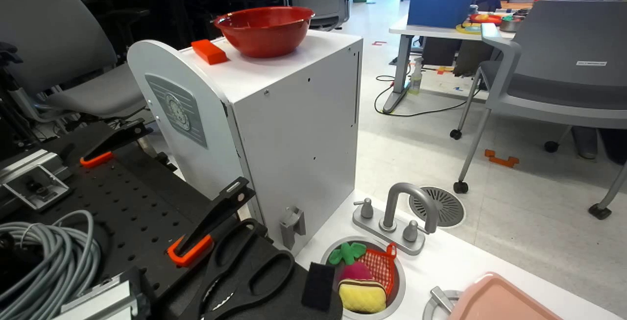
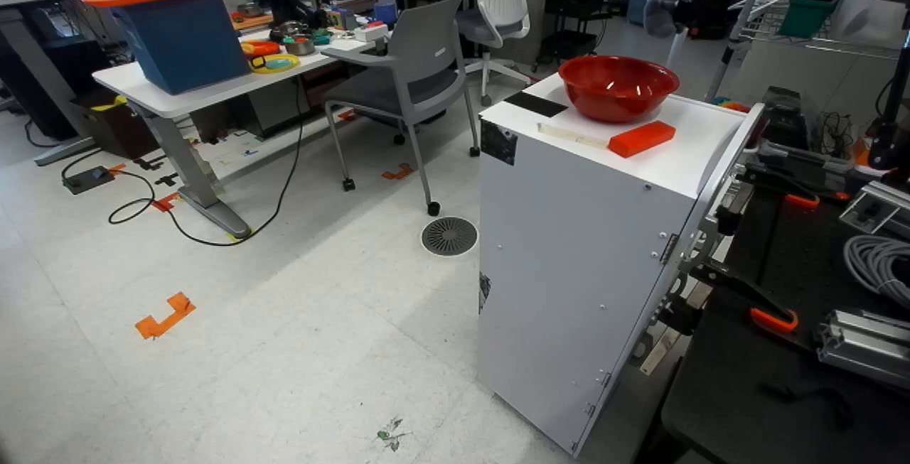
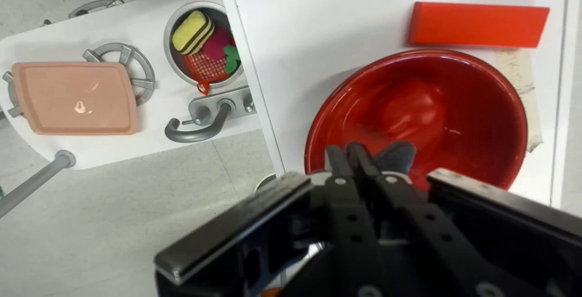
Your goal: Pick up the grey toy and put it the red bowl
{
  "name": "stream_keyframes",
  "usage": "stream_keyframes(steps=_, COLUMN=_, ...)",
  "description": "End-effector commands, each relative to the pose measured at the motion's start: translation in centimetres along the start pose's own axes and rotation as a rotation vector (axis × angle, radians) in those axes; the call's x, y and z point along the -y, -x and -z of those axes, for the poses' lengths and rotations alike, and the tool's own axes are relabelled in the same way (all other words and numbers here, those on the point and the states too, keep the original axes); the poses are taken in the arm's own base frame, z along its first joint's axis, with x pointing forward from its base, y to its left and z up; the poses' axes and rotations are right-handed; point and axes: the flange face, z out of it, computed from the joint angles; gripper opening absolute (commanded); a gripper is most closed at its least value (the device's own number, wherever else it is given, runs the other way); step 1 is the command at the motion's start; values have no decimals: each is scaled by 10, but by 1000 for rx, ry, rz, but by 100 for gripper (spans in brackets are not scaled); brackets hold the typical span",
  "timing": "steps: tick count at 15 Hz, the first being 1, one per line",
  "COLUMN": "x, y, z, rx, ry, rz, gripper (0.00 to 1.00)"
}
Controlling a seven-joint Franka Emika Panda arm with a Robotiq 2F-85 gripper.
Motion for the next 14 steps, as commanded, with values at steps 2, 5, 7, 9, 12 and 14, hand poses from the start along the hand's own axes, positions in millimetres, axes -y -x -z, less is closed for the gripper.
stream_keyframes(steps=2, x=-1, y=-13, z=-5, rx=27, ry=-22, rz=19, gripper=15)
stream_keyframes(steps=5, x=0, y=-15, z=-10, rx=45, ry=-13, rz=27, gripper=48)
stream_keyframes(steps=7, x=0, y=-16, z=-12, rx=51, ry=-9, rz=25, gripper=62)
stream_keyframes(steps=9, x=0, y=-16, z=-14, rx=55, ry=-9, rz=22, gripper=77)
stream_keyframes(steps=12, x=0, y=-13, z=-14, rx=57, ry=-4, rz=27, gripper=99)
stream_keyframes(steps=14, x=2, y=-9, z=-13, rx=54, ry=12, rz=34, gripper=100)
